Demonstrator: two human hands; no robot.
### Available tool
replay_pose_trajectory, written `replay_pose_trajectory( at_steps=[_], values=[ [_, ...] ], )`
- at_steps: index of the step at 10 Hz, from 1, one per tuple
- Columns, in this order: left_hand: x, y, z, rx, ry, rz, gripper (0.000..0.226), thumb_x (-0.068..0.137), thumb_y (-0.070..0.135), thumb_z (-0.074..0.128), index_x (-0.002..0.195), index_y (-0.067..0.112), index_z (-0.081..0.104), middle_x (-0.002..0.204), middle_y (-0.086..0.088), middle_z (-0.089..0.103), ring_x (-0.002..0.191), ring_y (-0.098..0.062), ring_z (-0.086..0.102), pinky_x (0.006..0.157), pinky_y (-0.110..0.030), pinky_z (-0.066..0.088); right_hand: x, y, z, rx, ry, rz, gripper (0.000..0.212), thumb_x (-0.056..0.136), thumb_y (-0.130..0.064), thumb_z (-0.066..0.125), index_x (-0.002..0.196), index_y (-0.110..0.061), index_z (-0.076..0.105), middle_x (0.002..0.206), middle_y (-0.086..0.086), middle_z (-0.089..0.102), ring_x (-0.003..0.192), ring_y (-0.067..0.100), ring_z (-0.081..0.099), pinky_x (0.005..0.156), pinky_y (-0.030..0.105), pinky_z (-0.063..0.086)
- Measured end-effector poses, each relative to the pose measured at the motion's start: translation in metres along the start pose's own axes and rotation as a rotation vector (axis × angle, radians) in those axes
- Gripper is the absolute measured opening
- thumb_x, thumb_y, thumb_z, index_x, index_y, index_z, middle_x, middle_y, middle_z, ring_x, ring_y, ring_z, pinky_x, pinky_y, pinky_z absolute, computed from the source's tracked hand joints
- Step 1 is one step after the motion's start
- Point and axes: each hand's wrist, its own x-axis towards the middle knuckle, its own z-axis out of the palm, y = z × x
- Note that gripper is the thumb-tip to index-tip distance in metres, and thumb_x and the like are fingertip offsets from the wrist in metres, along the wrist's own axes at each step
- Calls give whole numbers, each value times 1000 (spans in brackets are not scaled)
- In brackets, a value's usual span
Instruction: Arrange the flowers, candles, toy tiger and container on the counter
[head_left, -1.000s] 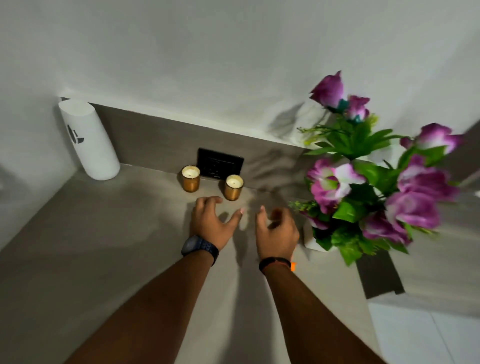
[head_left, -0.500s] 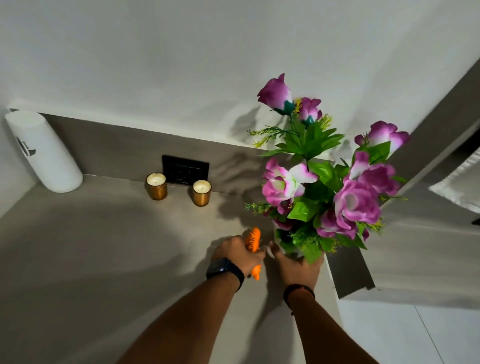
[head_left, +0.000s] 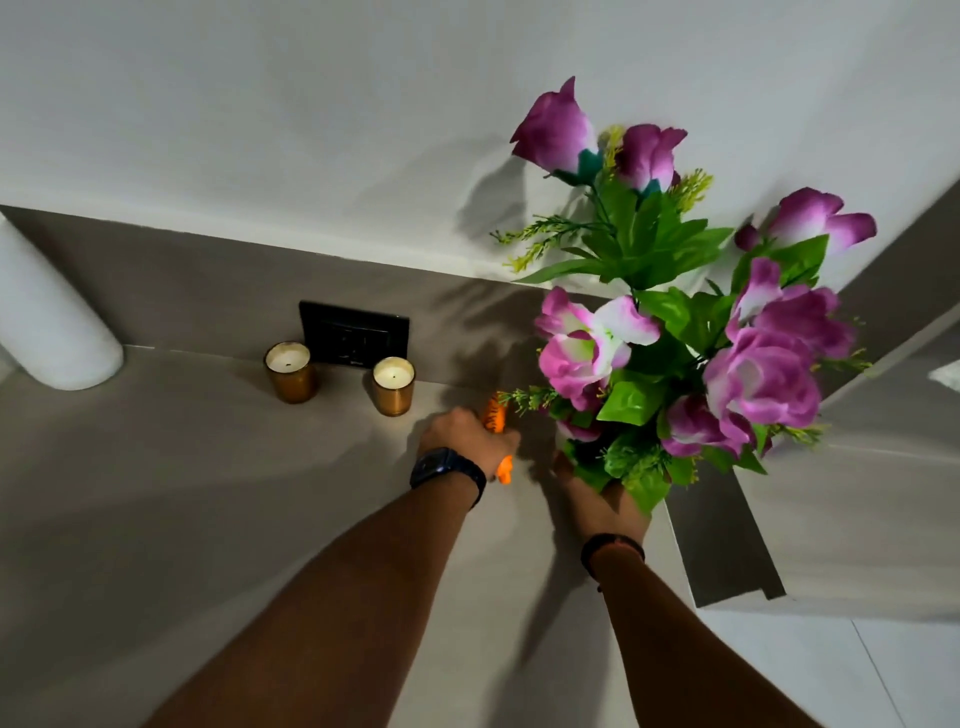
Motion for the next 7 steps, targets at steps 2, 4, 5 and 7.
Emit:
replay_pose_trajectory(
  at_steps=[2, 4, 5, 7],
  values=[
    [11, 3, 0, -4, 1, -2, 42, 67, 57, 68, 70, 16, 66, 64, 0, 55, 54, -19, 47, 54, -26, 35, 3, -10, 8, 89, 60, -100, 77, 52, -46, 76, 119, -11, 64, 118, 6, 65, 100, 10, 51, 72, -7, 26],
    [-1, -1, -6, -71, 43, 47, 48, 62, 68, 68, 75, 22, 62, 79, -1, 65, 75, -26, 57, 66, -30, 44, 1, -10, 11, 73, 103, -148, 70, 45, -67, 79, 106, -35, 64, 108, -12, 65, 117, 17, 56, 108, 33, 36],
    [-11, -1, -13, -59, 90, 116, 60, 59, 74, 66, 90, 23, 60, 98, -5, 65, 92, -29, 60, 76, -37, 51, -7, -14, 7, 15, 205, -236, 74, 44, -66, 83, 110, -37, 63, 113, -10, 68, 112, 15, 60, 104, 41, 45],
    [-37, -2, -33, 56, 143, 283, 85, 65, 72, 65, 127, 16, 48, 127, -12, 50, 119, -33, 44, 96, -44, 44, -40, -30, 6, -118, 365, -234, 115, 38, -69, 80, 135, -16, 46, 133, 17, 49, 121, 37, 49, 103, 44, 41]
  ],
)
